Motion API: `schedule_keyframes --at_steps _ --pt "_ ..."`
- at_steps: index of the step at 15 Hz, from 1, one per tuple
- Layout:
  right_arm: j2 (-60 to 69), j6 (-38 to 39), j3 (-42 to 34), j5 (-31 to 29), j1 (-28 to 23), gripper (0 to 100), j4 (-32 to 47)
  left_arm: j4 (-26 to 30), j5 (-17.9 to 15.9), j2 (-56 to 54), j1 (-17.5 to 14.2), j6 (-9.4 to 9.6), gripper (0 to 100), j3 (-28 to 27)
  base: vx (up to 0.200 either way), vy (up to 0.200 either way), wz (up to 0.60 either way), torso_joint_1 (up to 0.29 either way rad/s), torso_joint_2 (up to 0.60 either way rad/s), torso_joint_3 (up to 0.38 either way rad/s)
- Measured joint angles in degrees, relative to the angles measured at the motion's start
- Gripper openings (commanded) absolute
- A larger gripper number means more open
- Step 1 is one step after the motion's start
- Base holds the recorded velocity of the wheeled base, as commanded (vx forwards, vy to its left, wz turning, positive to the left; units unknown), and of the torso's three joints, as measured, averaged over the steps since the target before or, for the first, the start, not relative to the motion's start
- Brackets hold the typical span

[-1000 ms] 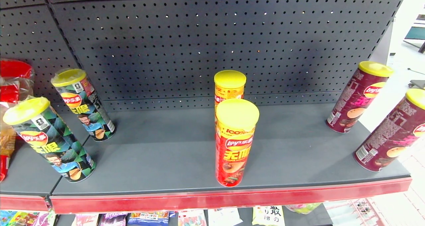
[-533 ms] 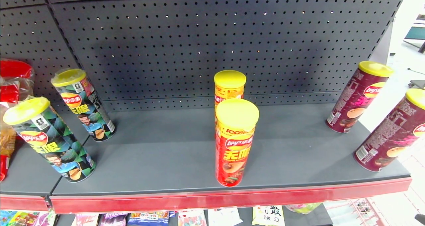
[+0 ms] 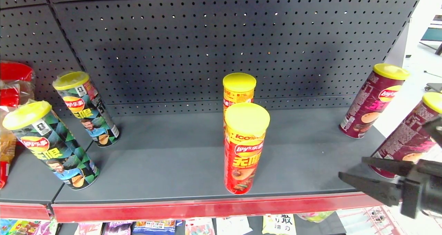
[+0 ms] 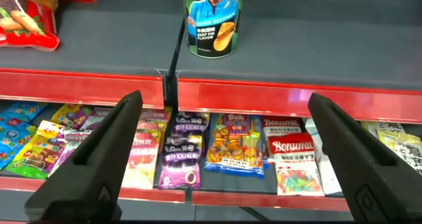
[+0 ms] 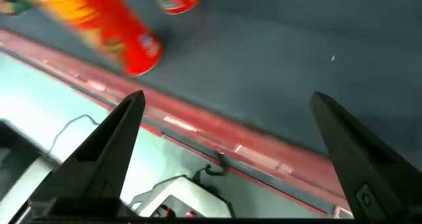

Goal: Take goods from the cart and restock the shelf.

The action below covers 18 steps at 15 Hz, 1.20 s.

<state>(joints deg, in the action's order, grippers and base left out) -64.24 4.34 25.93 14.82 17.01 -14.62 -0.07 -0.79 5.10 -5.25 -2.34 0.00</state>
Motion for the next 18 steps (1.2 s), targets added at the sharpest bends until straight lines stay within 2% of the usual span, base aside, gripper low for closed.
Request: schedule_keyframes --at_steps 3,6,8,12,18 --pt "-11.67 -0.71 1.94 -2.60 2.50 100 -4.49 0.00 -0.02 0.00 0.00 0.00 100 0.00 0.000 0.000 0.00 0.000 0.00 0.000" --pt "-18.22 -0.87 3.62 -4.64 7.94 100 -6.53 0.00 -0.05 0.02 0.00 0.00 100 0.00 0.000 0.000 0.00 0.000 0.00 0.000" --pt "-21.28 -0.84 4.88 -7.22 10.41 100 -6.92 0.00 0.00 0.02 0.00 0.00 100 0.00 0.000 0.000 0.00 0.000 0.00 0.000" --pt "-25.06 -0.82 6.78 -8.75 14.24 100 -7.00 0.00 -0.02 0.05 0.00 0.00 100 0.00 0.000 0.000 0.00 0.000 0.00 0.000" --pt "-29.39 -0.82 10.51 -11.90 16.45 100 -7.02 0.00 -0.02 0.07 0.00 -0.01 100 0.00 0.000 0.000 0.00 0.000 0.00 0.000"
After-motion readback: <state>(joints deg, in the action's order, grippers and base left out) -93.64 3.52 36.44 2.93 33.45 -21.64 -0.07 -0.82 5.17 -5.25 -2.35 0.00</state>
